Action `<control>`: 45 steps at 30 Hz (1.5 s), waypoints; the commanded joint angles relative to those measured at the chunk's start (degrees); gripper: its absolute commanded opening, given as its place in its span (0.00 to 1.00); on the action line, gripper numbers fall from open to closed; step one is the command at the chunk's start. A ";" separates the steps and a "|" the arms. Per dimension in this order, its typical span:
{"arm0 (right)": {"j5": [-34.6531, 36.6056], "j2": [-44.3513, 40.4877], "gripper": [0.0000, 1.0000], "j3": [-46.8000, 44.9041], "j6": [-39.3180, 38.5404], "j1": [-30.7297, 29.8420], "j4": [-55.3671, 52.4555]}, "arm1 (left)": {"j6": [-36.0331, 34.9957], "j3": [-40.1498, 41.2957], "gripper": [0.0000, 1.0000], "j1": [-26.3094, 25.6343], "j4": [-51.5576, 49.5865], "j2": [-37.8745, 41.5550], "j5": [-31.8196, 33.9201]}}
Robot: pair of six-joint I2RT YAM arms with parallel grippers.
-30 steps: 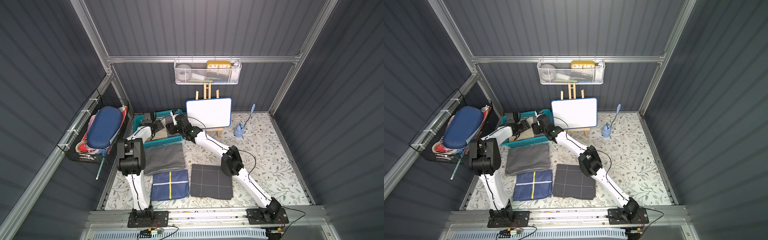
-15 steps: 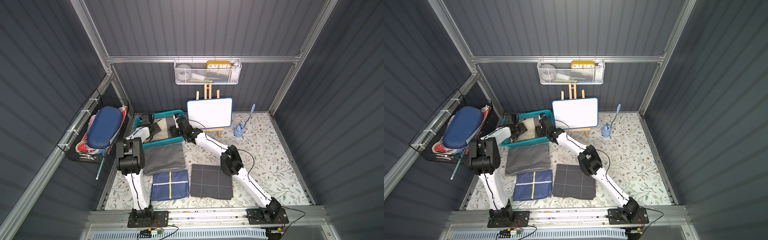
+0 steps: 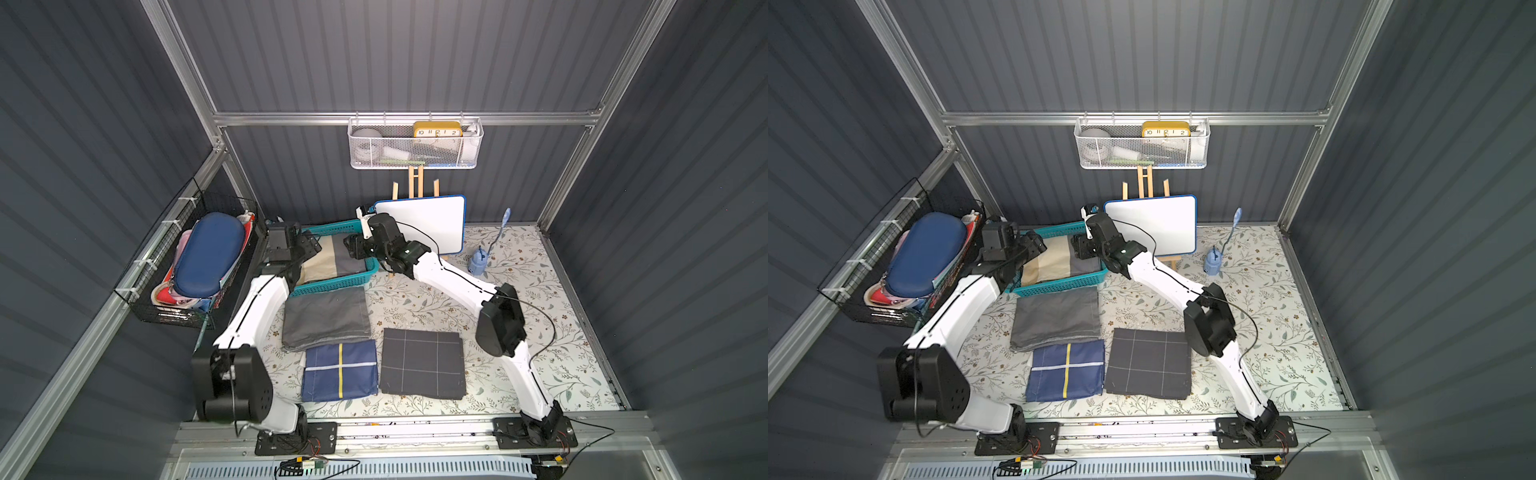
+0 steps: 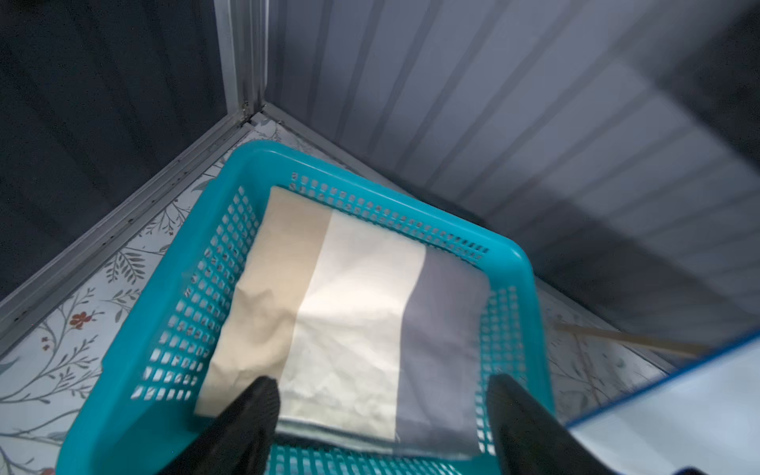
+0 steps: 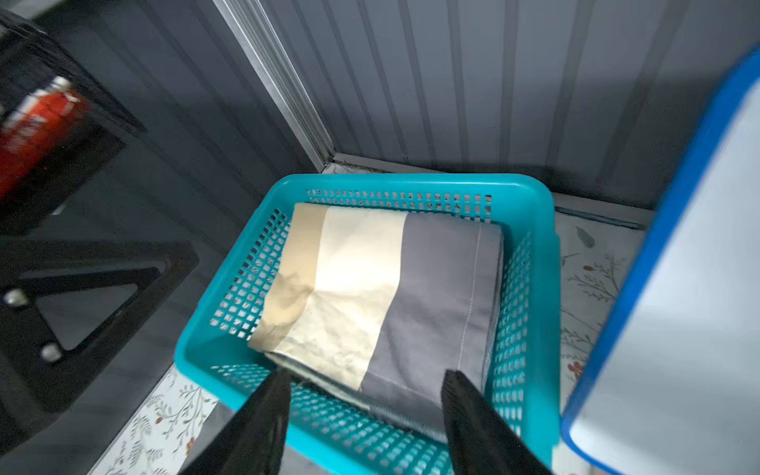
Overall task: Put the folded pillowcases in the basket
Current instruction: Move the pillowcase to the center of the board.
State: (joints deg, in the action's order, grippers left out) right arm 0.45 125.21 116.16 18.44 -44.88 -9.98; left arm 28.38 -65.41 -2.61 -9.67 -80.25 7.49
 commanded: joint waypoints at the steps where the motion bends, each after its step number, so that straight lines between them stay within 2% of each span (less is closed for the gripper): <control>1: 2.71 -8.67 0.62 -11.66 1.01 -0.31 -0.17 | 0.34 5.26 0.95 -0.20 1.46 5.36 -15.30; 3: 4.97 -14.73 0.63 -18.77 1.86 -0.33 -3.17 | -0.81 5.63 0.96 -1.91 -1.97 6.93 -21.60; 5: 5.26 -20.87 0.64 -26.21 1.37 -0.31 -5.54 | -2.22 5.97 0.98 -4.90 -5.65 7.78 -23.14; 10: 5.53 -35.28 0.64 -45.58 4.27 -0.45 -8.95 | -1.89 9.48 0.99 -12.69 -8.55 9.67 -22.15; 13: 2.56 -41.11 0.64 -52.73 5.15 -2.36 -11.95 | -1.14 10.29 1.00 -16.97 -9.85 8.10 -19.08; 16: 3.41 -43.39 0.65 -57.45 6.67 -6.43 -13.42 | -0.43 11.48 1.00 -19.93 -9.11 7.13 -16.15; 21: 5.20 -40.75 0.65 -59.13 9.84 -9.52 -17.71 | 0.56 12.43 0.99 -20.15 -6.73 10.24 -10.57; 27: 3.34 -33.05 0.67 -56.81 10.33 -10.56 -21.09 | 0.46 11.69 1.00 -20.15 -4.93 8.18 -10.03; 34: 7.64 -22.83 0.68 -49.74 11.93 -10.29 -27.32 | 1.86 13.57 0.99 -20.15 -1.13 6.53 -11.33; 39: 9.17 -19.86 0.68 -47.24 11.33 -6.71 -28.99 | 1.86 13.24 0.99 -20.15 0.62 3.54 -13.06; 45: 8.62 -17.37 0.69 -46.12 4.67 -0.90 -25.11 | 0.98 12.02 0.99 -20.24 1.15 -1.41 -15.61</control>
State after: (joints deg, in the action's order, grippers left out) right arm 7.84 105.95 68.40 26.79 -47.66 -35.57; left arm 29.61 -52.75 -22.85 -9.23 -79.70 -5.80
